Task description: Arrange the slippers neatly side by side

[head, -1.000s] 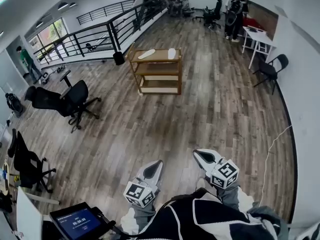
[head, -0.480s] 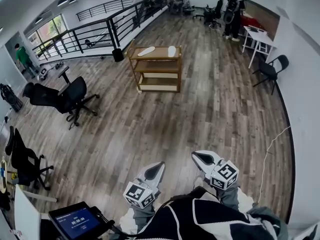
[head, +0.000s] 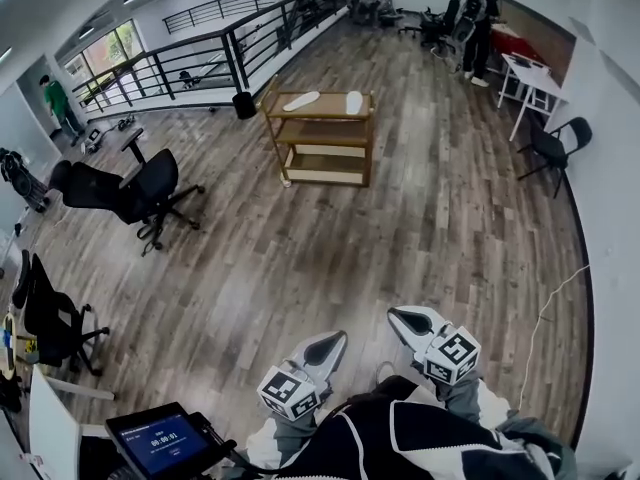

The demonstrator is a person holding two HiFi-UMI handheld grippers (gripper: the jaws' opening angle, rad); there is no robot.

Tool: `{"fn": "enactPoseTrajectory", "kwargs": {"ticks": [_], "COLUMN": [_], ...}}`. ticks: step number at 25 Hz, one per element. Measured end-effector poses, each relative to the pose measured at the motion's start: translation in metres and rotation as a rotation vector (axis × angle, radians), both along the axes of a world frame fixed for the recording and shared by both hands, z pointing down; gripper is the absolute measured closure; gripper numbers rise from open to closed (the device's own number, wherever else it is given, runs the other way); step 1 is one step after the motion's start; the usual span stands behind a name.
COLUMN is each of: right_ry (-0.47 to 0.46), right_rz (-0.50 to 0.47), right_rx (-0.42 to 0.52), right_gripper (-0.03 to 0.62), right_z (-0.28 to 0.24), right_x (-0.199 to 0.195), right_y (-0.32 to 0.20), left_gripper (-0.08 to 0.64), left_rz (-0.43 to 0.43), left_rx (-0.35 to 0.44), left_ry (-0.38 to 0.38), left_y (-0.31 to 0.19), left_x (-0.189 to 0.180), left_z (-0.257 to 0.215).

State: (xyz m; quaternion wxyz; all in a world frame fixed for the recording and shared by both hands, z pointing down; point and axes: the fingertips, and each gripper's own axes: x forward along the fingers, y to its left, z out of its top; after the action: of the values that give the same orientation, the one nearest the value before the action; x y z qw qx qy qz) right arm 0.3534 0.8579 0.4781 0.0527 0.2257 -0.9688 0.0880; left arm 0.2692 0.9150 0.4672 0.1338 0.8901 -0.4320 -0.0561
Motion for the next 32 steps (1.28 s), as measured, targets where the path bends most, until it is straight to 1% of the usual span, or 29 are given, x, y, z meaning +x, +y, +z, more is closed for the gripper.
{"fn": "enactPoseTrajectory", "kwargs": {"ticks": [4, 8, 11, 15, 20, 24, 28, 32], "right_ry": [-0.016, -0.036, -0.04, -0.043, -0.065, -0.077, -0.073, -0.059], "right_rz": [-0.056, -0.111, -0.121, -0.144, -0.183, -0.177, -0.161, -0.138], "right_rx": [0.011, 0.022, 0.031, 0.026, 0.018, 0.013, -0.009, -0.01], "right_gripper": [0.588, 0.586, 0.587, 0.588, 0.588, 0.588, 0.588, 0.588], "right_z": [-0.004, -0.014, -0.019, -0.015, -0.01, -0.009, 0.002, 0.008], "right_x": [0.006, 0.013, 0.019, 0.025, 0.023, 0.019, 0.004, -0.018], "right_y": [-0.036, -0.07, -0.098, -0.132, -0.16, -0.181, -0.205, -0.24], "left_gripper": [0.545, 0.545, 0.544, 0.544, 0.545, 0.545, 0.545, 0.545], "left_rz": [-0.005, -0.007, -0.042, -0.094, -0.118, -0.122, -0.115, -0.063], "left_rx": [-0.003, 0.026, 0.027, 0.022, -0.013, 0.001, -0.005, -0.013], "left_ry": [0.003, -0.022, -0.03, -0.001, -0.032, -0.051, -0.081, -0.052], "left_y": [-0.039, -0.074, -0.101, -0.129, -0.155, -0.182, -0.212, -0.255], "left_x": [0.019, 0.042, 0.044, 0.045, 0.052, 0.043, 0.027, 0.005], "left_z": [-0.002, -0.014, -0.022, -0.017, -0.01, -0.011, -0.006, -0.001]}}
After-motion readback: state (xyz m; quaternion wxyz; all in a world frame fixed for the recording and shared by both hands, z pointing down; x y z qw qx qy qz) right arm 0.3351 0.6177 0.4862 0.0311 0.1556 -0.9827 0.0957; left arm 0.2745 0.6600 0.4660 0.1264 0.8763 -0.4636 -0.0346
